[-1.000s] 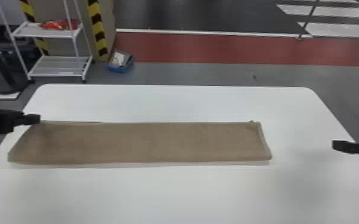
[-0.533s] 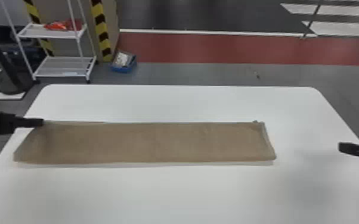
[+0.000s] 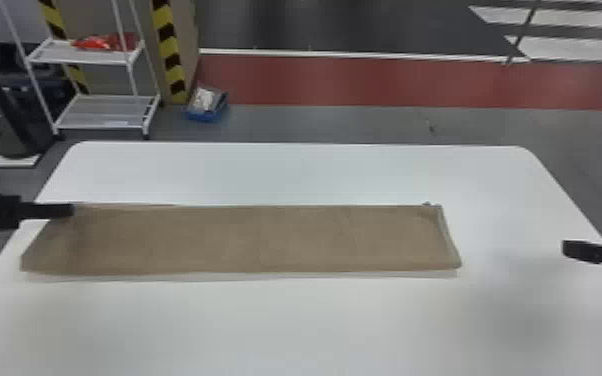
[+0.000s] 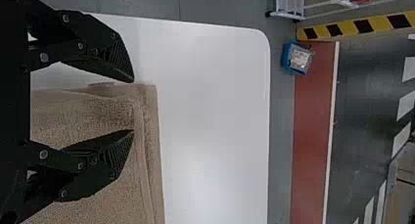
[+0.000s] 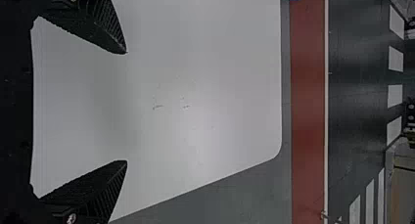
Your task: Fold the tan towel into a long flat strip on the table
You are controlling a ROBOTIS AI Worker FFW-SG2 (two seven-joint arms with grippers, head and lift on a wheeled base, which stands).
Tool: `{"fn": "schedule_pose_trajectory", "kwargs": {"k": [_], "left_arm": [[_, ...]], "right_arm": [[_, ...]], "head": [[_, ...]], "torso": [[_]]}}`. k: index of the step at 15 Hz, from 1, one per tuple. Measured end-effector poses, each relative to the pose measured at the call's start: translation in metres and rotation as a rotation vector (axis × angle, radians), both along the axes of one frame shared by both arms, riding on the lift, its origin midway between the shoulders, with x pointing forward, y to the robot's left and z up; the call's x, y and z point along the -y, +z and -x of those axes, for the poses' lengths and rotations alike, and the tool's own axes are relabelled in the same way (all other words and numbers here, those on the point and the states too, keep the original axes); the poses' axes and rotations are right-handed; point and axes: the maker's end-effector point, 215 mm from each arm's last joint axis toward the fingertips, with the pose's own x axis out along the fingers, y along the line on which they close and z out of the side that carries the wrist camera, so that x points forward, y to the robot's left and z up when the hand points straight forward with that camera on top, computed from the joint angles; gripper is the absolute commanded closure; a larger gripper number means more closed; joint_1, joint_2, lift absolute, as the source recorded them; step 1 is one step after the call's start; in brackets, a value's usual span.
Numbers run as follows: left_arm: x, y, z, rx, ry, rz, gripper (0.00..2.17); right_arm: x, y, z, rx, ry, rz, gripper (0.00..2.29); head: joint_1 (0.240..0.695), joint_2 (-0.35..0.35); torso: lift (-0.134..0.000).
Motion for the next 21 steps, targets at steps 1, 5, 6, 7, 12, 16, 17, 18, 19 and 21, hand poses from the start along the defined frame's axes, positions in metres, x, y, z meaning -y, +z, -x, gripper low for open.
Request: {"fn": "schedule_pose_trajectory", "kwargs": {"k": [1,5,6,7,12,16,17,18,19,21], "left_arm": [[0.002,-0.002,0.000,-0.007,-0.003,-0.004,0.59],[0.004,-0.005,-0.001,-0.016,-0.010,-0.013,1.43],[0.004,-0.004,-0.002,-0.014,-0.007,-0.014,1.43],[0.004,-0.003,-0.002,-0.009,-0.006,-0.013,1.43],[0.008,0.004,0.003,0.023,-0.018,-0.005,1.44],[0.006,0.034,0.005,0.111,-0.013,0.015,1.44],[0.005,0.039,0.004,0.128,-0.003,0.014,1.44],[0.001,0.041,0.002,0.138,0.013,0.000,1.44],[-0.005,0.037,-0.001,0.139,0.033,-0.031,1.44],[-0.005,0.028,-0.011,0.158,0.036,-0.084,1.43]], "right_arm": [[0.000,0.000,0.000,0.000,0.001,0.001,0.08],[0.002,0.001,0.000,0.004,-0.001,0.000,0.08],[0.003,0.002,0.000,0.007,-0.003,0.000,0.08],[0.003,0.002,0.000,0.009,-0.003,0.000,0.08],[0.002,0.003,-0.002,0.012,0.001,0.001,0.08],[0.002,0.004,-0.002,0.012,-0.002,-0.001,0.08],[0.002,0.004,-0.001,0.011,-0.003,-0.002,0.08],[0.002,0.003,-0.001,0.010,-0.002,-0.002,0.08],[0.000,0.003,-0.001,0.010,0.000,-0.003,0.08],[-0.002,0.004,-0.001,0.009,0.004,-0.003,0.08]], "head": [[0.695,-0.061],[0.695,-0.066],[0.695,-0.066],[0.695,-0.067],[0.695,-0.070],[0.695,-0.069],[0.695,-0.069],[0.695,-0.065],[0.695,-0.060],[0.695,-0.052]], "torso": [[-0.123],[-0.123],[-0.123],[-0.123],[-0.123],[-0.123],[-0.123],[-0.123],[-0.123],[-0.123]]}}
